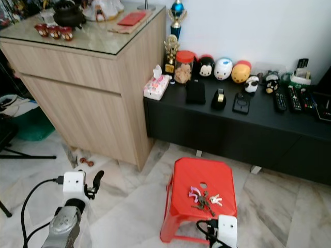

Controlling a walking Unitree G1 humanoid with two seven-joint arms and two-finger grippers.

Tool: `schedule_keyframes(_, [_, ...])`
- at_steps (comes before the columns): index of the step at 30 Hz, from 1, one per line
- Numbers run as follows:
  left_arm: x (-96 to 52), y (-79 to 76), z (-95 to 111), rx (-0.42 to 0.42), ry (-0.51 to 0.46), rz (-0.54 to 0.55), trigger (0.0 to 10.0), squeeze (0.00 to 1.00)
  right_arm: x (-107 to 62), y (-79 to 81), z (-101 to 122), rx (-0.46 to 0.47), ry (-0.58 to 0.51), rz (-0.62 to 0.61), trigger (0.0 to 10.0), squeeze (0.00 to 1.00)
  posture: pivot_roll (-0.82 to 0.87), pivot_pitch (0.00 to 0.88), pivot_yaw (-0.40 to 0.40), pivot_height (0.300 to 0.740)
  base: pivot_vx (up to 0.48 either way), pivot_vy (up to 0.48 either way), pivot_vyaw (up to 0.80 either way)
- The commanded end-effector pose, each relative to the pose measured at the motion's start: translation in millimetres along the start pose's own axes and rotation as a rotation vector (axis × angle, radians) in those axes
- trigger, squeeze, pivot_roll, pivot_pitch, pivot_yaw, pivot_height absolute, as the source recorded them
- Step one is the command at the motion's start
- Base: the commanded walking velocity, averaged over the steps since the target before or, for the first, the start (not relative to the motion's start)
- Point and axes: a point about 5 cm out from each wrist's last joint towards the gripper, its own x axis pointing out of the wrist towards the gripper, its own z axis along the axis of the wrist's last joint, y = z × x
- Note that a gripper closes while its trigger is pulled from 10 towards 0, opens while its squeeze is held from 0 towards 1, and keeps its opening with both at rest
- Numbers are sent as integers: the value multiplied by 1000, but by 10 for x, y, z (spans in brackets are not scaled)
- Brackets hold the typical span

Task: Hang keys on a hook

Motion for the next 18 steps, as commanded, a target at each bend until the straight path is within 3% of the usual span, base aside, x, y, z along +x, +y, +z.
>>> schedule_keyframes(1, [-47,-32,18,3,-18,-18,10000,0,115,-33,368,-6,-158,-14,10000,0,-72,76,-35,740,0,0,0])
schedule_keyframes(2, [-119,-66,35,17,-36,-36,10000,0,224,-16,989,-25,-397,-4,10000,0,-73,77,-37,740,0,0,0])
schedule_keyframes(3, [-147,-79,37,15,-39,-39,10000,0,223,-15,1157,-30,-469,2,10000,0,-72,78,-37,740,0,0,0])
schedule_keyframes(5, [-192,-89,5,7,-26,-31,10000,0,202,-9,1253,-47,-519,13,10000,0,-71,75,-39,740,0,0,0])
schedule_keyframes(12, [-220,-112,29,8,-30,-28,10000,0,187,73,1257,-22,-534,31,10000,0,-70,68,-46,740,0,0,0])
schedule_keyframes(18, [-167,-101,122,5,-46,-24,10000,0,174,73,1144,-30,-476,28,10000,0,-72,47,-44,740,0,0,0])
